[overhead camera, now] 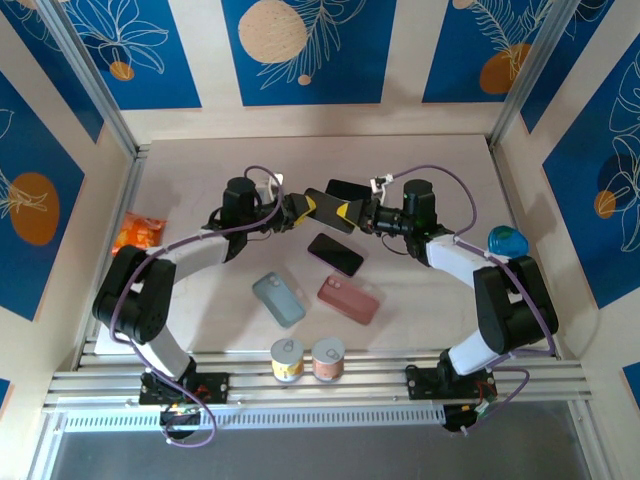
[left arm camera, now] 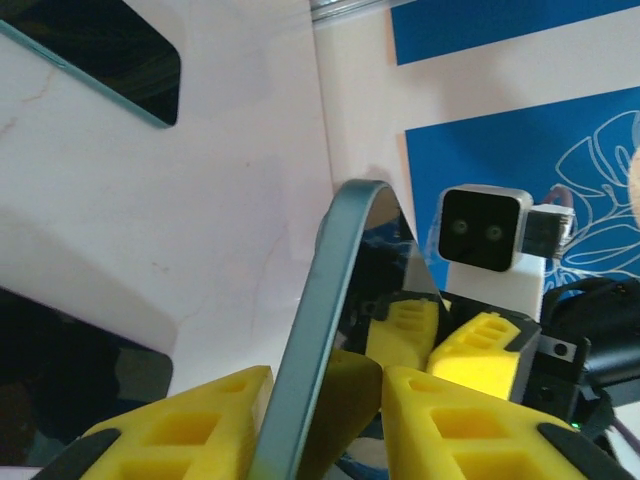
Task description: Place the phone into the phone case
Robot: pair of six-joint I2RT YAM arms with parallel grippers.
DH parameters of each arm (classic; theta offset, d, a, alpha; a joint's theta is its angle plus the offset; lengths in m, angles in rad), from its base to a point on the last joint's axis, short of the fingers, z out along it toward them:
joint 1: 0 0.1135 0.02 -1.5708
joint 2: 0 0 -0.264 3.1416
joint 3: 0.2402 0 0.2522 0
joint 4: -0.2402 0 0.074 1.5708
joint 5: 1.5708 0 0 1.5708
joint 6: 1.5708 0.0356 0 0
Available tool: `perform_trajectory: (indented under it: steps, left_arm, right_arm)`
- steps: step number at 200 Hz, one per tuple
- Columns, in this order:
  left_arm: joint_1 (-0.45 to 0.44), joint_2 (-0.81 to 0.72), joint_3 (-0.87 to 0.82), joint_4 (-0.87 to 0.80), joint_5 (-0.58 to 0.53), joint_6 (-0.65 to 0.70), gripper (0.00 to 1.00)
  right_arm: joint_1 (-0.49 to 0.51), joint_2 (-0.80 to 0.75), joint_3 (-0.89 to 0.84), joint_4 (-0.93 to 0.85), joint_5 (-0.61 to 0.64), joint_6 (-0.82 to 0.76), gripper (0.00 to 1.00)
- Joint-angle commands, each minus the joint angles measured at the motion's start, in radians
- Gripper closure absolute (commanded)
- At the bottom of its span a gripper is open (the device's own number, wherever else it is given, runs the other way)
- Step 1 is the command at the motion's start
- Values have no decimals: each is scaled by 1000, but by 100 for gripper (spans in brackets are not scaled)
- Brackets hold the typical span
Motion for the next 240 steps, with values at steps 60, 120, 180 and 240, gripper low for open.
perform_trajectory:
  steps: [60,120,180,240]
  left_arm:
    - [26,61,155,-161,-34,149,60]
    - [98,57,238,-347,-75,252,56]
    - [142,59,269,-560,-202,455,56]
    - [144,156,334,-763,-431,643,63]
  right_arm:
    - [-40,27,107,-91,-66,-52,100]
    - [-83,90,201,-124,-128,-36,100]
    - [-98,45,161,-134,-86,-60,100]
    - [-147,-103,97,-310,-18,-144,100]
